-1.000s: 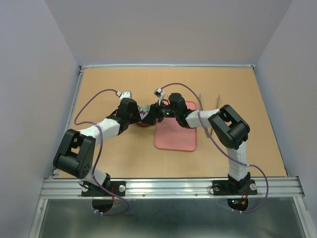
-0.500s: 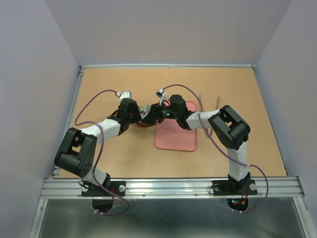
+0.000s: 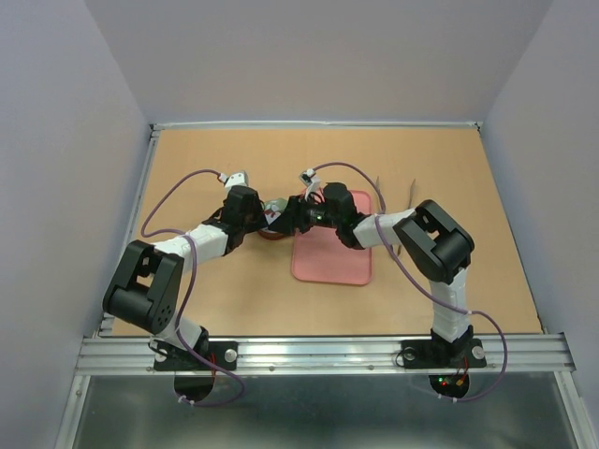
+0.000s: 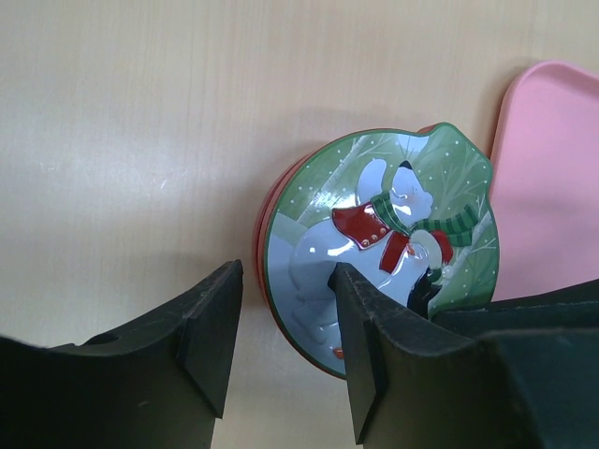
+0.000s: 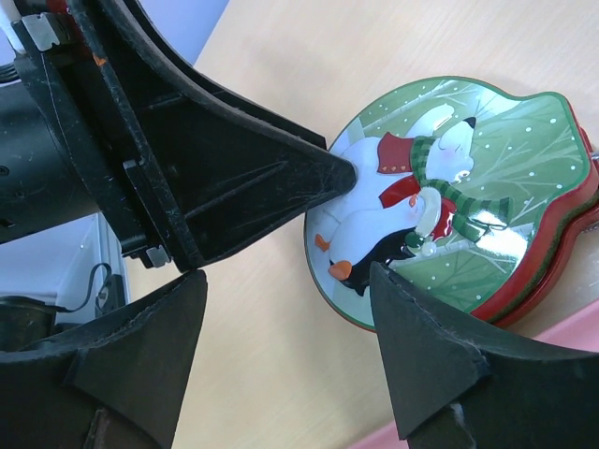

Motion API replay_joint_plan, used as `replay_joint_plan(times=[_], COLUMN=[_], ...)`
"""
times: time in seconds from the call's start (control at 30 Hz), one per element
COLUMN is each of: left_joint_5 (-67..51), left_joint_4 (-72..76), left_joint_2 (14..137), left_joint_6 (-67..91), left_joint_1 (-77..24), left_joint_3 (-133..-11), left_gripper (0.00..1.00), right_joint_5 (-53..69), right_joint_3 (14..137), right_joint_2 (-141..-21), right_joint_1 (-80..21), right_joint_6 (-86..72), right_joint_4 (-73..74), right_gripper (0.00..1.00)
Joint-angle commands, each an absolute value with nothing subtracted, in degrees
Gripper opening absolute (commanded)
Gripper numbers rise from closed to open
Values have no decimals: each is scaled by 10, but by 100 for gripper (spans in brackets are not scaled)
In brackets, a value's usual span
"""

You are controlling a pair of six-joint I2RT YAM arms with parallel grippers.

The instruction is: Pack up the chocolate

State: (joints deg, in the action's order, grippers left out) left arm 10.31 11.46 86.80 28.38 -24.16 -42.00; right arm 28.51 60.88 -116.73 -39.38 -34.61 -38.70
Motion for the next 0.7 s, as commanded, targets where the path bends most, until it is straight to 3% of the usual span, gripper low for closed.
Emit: replay_joint_plan(times=[0.0,0.2,0.53,0.67], left_joint_5=[82,109,184,195], left_joint_4=[69,62,52,60], left_joint_2=[882,853,751,710], left_joint_6=[274,254,221,212], left_joint_1=[-257,-256,-244,-205], left_joint_3=[-400,-424,-495,-503], left_gripper=[55,60,86,91], right_joint_5=[219,186,99,53], right_joint_3=[566,566,573,563], right_joint_2=[-1231,-1160,-957,-904], right_joint_1=[-400,-400,-373,-327], right_joint_6=[-365,-326,-229,-209], right_joint_4=[-188,-182,-112,-71], right_gripper=[77,78,82,83])
